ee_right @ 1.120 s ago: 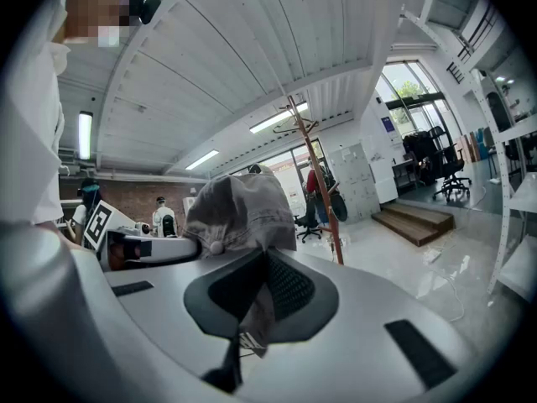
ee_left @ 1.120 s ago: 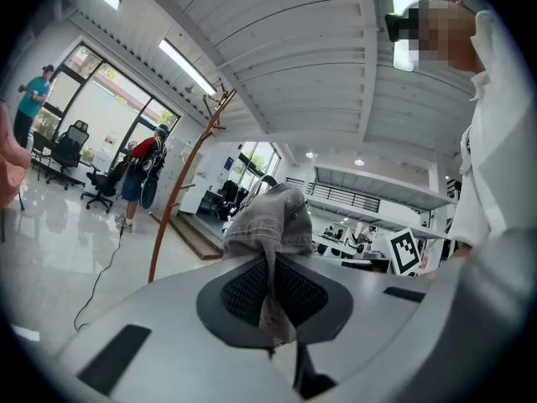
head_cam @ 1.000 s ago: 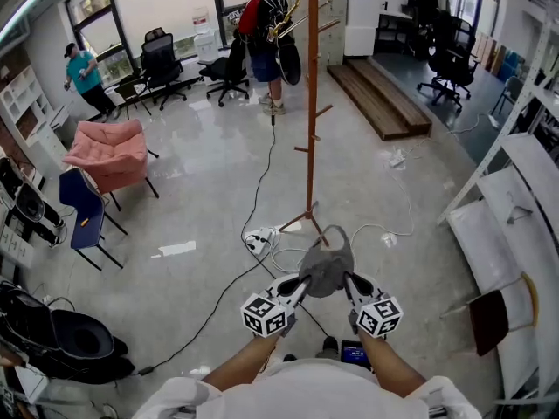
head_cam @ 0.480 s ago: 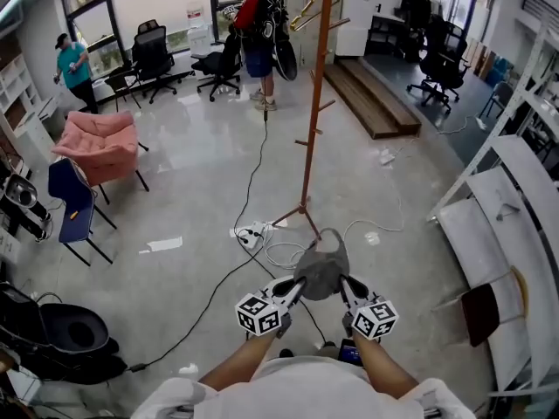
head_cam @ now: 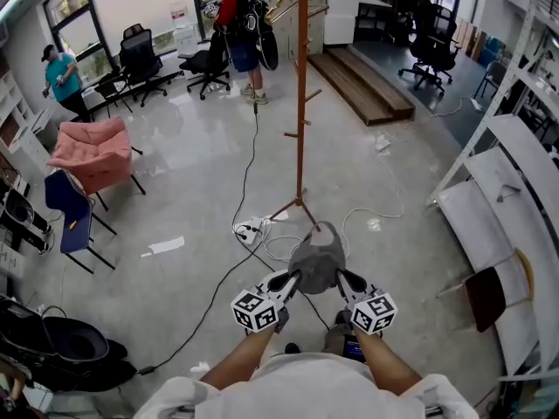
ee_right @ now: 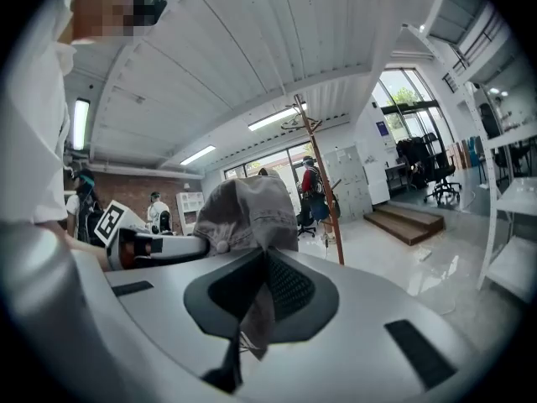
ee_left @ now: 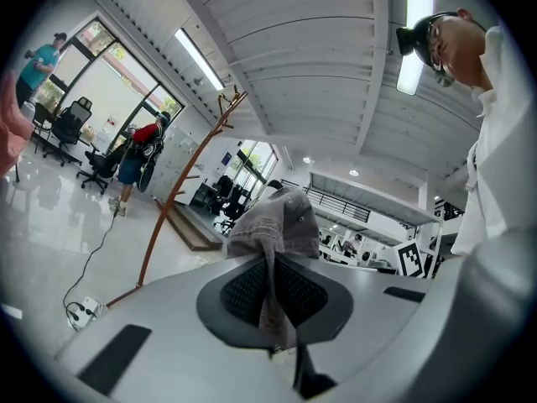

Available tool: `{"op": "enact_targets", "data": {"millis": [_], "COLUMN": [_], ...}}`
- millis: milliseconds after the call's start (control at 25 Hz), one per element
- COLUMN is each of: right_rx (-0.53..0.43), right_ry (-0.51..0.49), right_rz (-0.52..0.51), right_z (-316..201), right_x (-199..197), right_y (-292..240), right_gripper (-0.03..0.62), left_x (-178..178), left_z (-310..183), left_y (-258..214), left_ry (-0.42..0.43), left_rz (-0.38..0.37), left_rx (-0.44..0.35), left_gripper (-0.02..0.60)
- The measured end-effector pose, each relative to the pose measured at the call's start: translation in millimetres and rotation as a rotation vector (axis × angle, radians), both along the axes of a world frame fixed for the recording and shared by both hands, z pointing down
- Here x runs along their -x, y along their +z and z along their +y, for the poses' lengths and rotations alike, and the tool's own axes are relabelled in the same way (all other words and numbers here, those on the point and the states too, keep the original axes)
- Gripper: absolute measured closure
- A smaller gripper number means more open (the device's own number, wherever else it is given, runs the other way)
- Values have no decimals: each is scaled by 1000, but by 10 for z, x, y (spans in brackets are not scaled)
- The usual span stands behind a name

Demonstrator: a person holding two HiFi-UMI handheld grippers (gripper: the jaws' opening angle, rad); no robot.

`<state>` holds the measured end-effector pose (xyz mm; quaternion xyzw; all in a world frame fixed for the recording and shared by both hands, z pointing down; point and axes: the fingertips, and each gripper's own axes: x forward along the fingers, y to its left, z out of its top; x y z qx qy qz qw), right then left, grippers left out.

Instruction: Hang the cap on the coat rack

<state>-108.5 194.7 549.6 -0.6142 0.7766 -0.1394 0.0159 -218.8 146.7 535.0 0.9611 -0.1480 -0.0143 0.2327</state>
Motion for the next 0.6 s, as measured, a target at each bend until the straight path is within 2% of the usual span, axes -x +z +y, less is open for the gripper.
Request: {"op": "enact_targets", "data": {"millis": [80, 280, 600], "right_rx": [1, 1, -4], "right_ry": [-17, -67, -152], "right_rz": [28, 0, -19], "right_z": [7, -173, -578], "right_x": [-37, -203, -842], "right_y": [36, 129, 210], "right_gripper": [566, 566, 566], "left_x": [-51, -194, -808], "left_z": [37, -92, -462], "left_y": [40, 82, 135], "left_ry": [-5, -45, -111], "left_rz": [-13, -51, -95], "left_rx": [4, 3, 16], "left_gripper": [559, 560, 560]}}
